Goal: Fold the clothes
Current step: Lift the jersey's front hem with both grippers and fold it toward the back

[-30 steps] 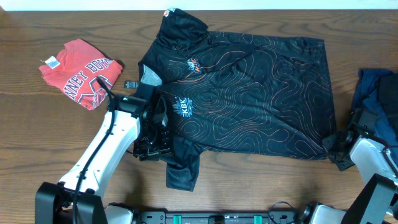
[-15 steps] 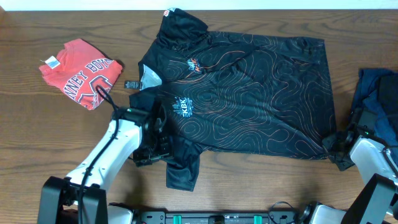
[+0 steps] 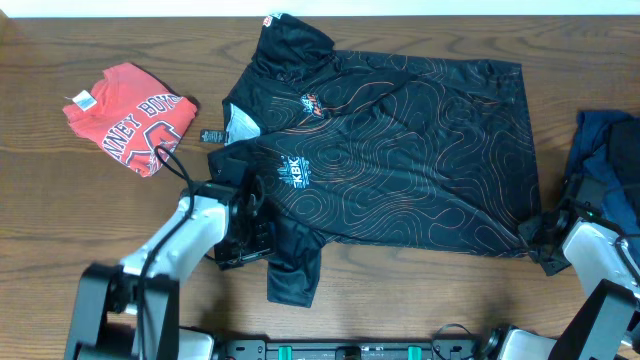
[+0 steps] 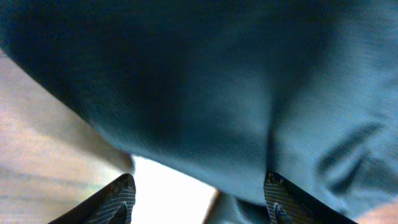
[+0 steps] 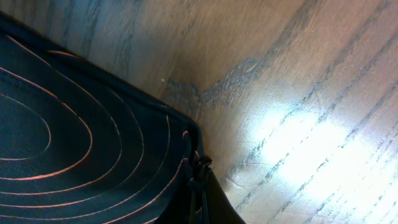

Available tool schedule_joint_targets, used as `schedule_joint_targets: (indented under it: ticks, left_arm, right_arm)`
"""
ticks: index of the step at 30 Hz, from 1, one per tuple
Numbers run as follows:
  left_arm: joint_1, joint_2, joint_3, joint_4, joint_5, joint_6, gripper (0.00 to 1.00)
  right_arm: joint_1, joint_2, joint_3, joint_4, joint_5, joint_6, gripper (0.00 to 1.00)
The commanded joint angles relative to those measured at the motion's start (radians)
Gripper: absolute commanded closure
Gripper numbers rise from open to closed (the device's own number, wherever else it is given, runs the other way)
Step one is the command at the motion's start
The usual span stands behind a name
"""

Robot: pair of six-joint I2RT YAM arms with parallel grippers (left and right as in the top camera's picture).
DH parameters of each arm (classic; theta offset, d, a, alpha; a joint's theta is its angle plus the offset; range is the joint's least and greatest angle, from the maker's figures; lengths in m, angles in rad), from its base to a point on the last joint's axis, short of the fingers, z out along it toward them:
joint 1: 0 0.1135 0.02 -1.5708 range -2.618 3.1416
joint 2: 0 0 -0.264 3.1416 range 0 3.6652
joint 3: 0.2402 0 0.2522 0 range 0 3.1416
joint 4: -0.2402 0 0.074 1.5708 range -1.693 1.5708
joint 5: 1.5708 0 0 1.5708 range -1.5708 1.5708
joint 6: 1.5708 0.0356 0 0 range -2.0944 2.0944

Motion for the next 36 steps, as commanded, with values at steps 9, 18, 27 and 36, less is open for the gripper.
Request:
schedule_joint_targets:
  ticks: [9,18,27,36]
  left_arm:
    - [0.048,0.076,-0.004,0.039,-0.010,0.055,0.63]
    - [0.074,0.076,0.003,0.095,-0.009,0.115,0.94]
    - [0.074,-0.051,0.018,-0.117,-0.009,0.134,0.94]
    - [0.075,-0.390,0.019,-0.210,-0.009,0.117,0.94]
  right_arm:
    - [-0.005,0.029,-0.043,-0.030,0.021,-0.005,0.99]
    - [-0.005,0.029,-0.043,-0.044,0.021,-0.005,0.99]
    - [-0.005,0.028,-0.041,-0.076,0.019,-0.005,0.99]
    - [-0.005,-0.012,-0.016,-0.135,0.006,-0.005,0.99]
